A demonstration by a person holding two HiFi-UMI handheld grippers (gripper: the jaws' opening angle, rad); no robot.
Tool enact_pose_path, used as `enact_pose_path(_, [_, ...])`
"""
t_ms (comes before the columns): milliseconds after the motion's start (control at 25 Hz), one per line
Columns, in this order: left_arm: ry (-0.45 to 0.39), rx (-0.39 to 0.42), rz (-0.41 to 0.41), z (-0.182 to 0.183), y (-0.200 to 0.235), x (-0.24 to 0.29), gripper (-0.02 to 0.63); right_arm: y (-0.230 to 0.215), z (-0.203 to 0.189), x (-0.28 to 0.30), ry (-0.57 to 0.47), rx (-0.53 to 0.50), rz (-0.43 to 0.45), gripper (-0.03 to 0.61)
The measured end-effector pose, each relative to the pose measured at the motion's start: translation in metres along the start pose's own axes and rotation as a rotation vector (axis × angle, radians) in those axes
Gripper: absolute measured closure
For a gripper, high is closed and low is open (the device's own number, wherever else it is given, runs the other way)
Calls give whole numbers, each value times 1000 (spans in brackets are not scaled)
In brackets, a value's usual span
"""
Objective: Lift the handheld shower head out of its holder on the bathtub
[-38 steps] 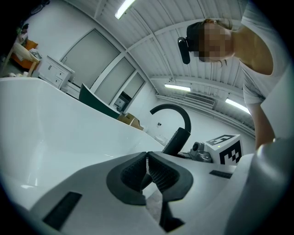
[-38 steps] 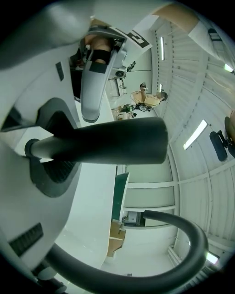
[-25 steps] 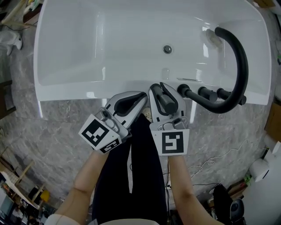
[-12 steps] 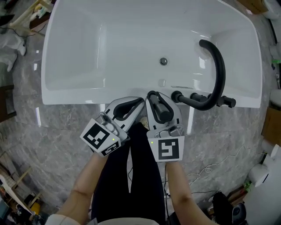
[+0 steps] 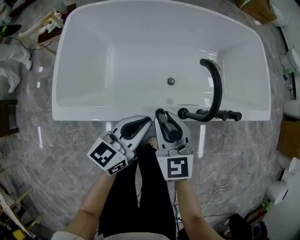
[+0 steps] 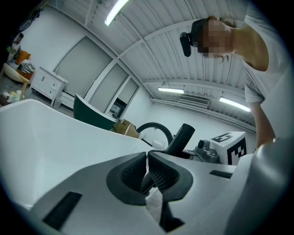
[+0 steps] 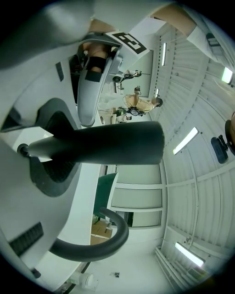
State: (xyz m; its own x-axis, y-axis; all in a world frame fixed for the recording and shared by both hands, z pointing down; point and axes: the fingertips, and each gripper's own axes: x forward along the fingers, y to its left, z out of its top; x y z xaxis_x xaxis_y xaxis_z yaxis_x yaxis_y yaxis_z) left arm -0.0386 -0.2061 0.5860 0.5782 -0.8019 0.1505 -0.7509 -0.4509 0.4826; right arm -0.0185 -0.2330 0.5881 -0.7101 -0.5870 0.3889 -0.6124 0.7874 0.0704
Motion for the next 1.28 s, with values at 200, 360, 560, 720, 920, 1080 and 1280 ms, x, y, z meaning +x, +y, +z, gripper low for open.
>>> enact_pose_path(200, [-10,16,14,18,-4,-10,594,-5,14,-7,-20,25,-22,463])
enact_pose_path(360, [-21,37,20,39,-12,-18,594,-11,34,-13,-50,51,-35,463])
enact_pose_path(560, [-25,48,23,62,-22,-27,594,-15,60,-20,-65,72,-50,463])
enact_pose_path(720, [-13,66,-3,79,-39,-30,594,-18,79,-32,-82,83,-56,465])
enact_pose_path(920, [-13,94,-29,102,-56,-34,594,-17,97,-47,-87,95,-57,465])
enact_pose_path(1080, [-30,110,-31,121,-64,-36,594,-19,114,-54,-89,93,-61,465])
enact_pose_path(1280, [-55,130,-36,141,-75,-37,594,-22,135,-65,-118,98,-70,465])
